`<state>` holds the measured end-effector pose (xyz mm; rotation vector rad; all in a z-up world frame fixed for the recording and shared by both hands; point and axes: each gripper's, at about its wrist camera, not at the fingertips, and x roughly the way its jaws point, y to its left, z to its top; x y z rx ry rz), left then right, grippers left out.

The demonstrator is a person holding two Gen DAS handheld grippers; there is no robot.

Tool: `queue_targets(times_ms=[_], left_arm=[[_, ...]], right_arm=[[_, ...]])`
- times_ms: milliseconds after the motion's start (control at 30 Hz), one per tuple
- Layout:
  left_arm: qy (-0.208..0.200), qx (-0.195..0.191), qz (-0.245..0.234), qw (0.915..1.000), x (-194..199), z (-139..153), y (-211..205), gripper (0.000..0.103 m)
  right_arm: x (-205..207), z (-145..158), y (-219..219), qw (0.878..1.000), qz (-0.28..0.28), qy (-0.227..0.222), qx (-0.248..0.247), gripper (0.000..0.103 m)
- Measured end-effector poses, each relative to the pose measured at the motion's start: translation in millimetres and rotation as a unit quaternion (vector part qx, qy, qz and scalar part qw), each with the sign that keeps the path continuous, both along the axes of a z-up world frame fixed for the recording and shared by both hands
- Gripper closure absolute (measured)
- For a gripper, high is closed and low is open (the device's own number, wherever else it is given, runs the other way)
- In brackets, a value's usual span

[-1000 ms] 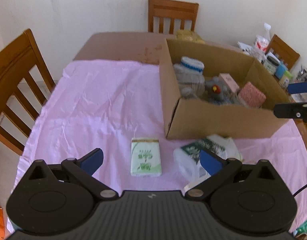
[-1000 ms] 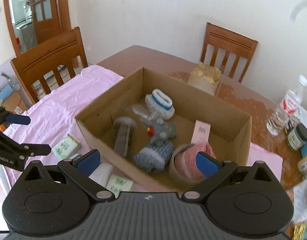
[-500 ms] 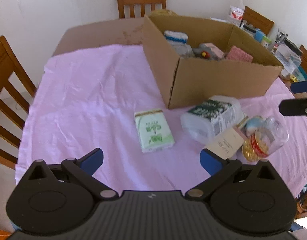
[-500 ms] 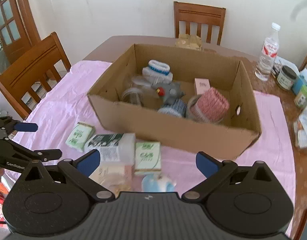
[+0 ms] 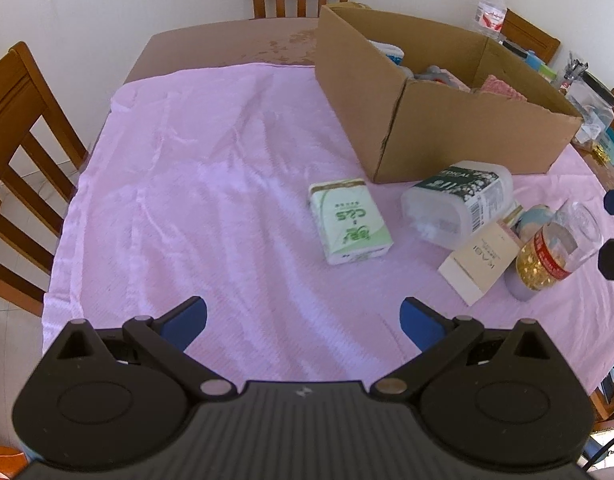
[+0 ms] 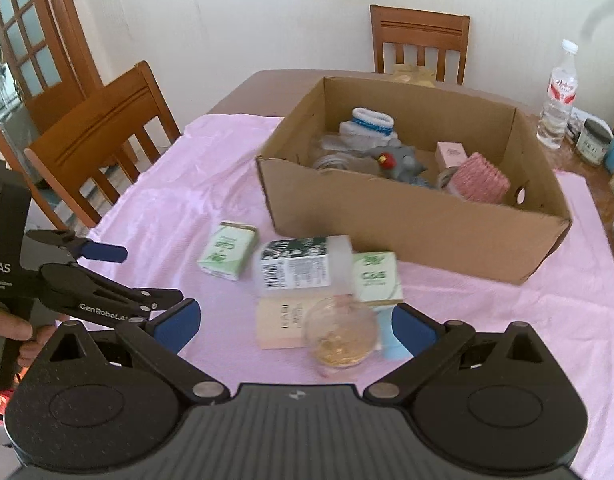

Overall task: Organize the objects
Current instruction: 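Withdraw both tools from cardboard box back over the table, then grasp red-label capsule bottle with right tool while left tool approaches C&S tissue pack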

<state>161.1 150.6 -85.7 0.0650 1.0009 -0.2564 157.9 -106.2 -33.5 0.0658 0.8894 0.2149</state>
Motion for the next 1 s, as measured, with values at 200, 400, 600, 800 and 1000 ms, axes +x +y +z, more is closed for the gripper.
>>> queue_targets(times_ms=[200,400,600,800,1000], left_arm=[[0.002,-0.004,0.005,1.0,-2,-1,7,0.001],[0.003,-0.005,0.001,1.0,-2,-1,8,0.001],[0.0,-0.007,-0.017,0.9998,1,2,1,0.001],[-0.001,-0.006,-0.042,0.9991,9,-1,-6,0.001],[-0.002,0.001,-0.07,0.9975,22,-3,-9,0.001]], right_arm=[[0,-6,11,1.0,0.004,0.005,0.018,0.0],[-3,-12,7,1.0,-0.009,0.01,0.019,0.0],[-11,-16,-8,0.999,-0.046,0.017,0.007,0.0],[-21,-36,-32,0.994,-0.098,0.046,-0.003,0.0],[-22,-70,-52,0.987,-0.141,0.08,0.013,0.0]])
